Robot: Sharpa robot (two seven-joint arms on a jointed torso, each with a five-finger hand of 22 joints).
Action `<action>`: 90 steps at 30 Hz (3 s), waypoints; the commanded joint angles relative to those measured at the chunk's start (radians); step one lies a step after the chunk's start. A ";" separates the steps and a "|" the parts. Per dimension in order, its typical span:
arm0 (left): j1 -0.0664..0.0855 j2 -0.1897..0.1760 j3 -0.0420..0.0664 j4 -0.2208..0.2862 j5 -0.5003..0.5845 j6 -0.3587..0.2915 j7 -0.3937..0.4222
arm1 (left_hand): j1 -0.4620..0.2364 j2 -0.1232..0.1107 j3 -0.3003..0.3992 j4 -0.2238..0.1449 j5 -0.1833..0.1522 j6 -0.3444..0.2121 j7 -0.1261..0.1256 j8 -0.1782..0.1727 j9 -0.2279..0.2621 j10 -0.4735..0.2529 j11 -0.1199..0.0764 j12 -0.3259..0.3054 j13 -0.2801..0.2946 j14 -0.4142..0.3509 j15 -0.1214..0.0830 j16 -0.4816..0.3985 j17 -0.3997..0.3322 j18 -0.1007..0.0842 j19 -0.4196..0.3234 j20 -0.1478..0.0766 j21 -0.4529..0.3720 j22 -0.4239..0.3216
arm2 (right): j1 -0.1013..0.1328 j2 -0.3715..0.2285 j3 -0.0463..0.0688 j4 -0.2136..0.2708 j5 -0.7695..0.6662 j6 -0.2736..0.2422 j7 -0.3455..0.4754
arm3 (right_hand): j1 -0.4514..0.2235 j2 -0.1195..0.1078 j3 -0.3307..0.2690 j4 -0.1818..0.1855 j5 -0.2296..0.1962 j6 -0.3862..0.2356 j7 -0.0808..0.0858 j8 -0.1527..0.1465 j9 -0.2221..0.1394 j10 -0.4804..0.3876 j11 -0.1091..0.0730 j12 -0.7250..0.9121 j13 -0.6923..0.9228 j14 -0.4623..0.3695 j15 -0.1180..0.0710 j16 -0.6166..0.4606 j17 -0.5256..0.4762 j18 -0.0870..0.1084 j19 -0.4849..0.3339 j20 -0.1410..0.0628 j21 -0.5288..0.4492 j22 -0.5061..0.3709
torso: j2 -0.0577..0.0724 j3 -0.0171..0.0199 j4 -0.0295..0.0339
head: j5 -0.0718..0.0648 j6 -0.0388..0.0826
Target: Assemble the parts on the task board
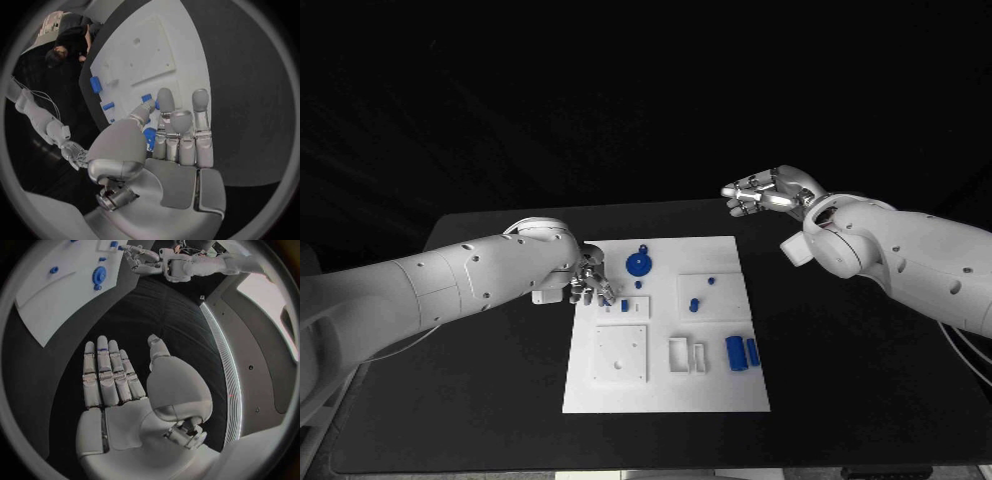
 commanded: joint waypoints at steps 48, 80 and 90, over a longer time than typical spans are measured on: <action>-0.007 0.011 -0.012 -0.017 -0.007 0.021 0.014 | 0.048 0.035 0.100 -0.092 0.004 -0.001 -0.005 0.002 0.011 0.045 -0.018 0.000 0.003 -0.001 -0.004 0.003 0.004 0.008 -0.004 0.001 0.005 0.019 | 0.000 -0.002 0.001 0.004 -0.001 0.014 0.007 | -0.006 0.002 0.000 -0.001 0.004 -0.007 -0.002 -0.001 -0.001 -0.004 0.000 -0.003 -0.001 -0.005 0.001 -0.005 -0.001 -0.007 -0.008 -0.002 -0.001 -0.002 | -0.001 -0.0007 0.0009 | -0.007 -0.006; -0.009 0.014 -0.013 -0.017 -0.001 0.030 0.019 | 0.049 0.034 0.101 -0.090 0.003 -0.003 -0.004 0.002 0.013 0.045 -0.018 -0.002 0.004 0.000 -0.005 0.001 0.002 0.008 -0.002 0.001 0.003 0.019 | 0.000 -0.002 0.001 0.004 -0.001 0.015 0.007 | -0.006 0.002 0.000 -0.001 0.004 -0.007 -0.002 -0.001 -0.001 -0.004 0.000 -0.003 -0.001 -0.005 0.001 -0.005 -0.001 -0.007 -0.008 -0.002 -0.001 -0.002 | -0.001 -0.0009 0.0007 | -0.006 -0.009; -0.009 0.009 -0.013 -0.016 0.000 0.053 0.015 | 0.051 0.033 0.102 -0.091 0.004 -0.002 -0.005 0.003 0.014 0.045 -0.019 -0.003 0.004 -0.001 -0.004 0.001 0.004 0.008 -0.003 0.001 0.003 0.020 | 0.000 -0.003 0.001 0.004 -0.001 0.015 0.007 | -0.006 0.002 0.000 -0.001 0.004 -0.007 -0.002 -0.001 -0.001 -0.004 0.000 -0.003 -0.001 -0.005 0.001 -0.005 -0.001 -0.007 -0.008 -0.002 -0.001 -0.002 | -0.001 -0.0011 0.0013 | -0.007 -0.012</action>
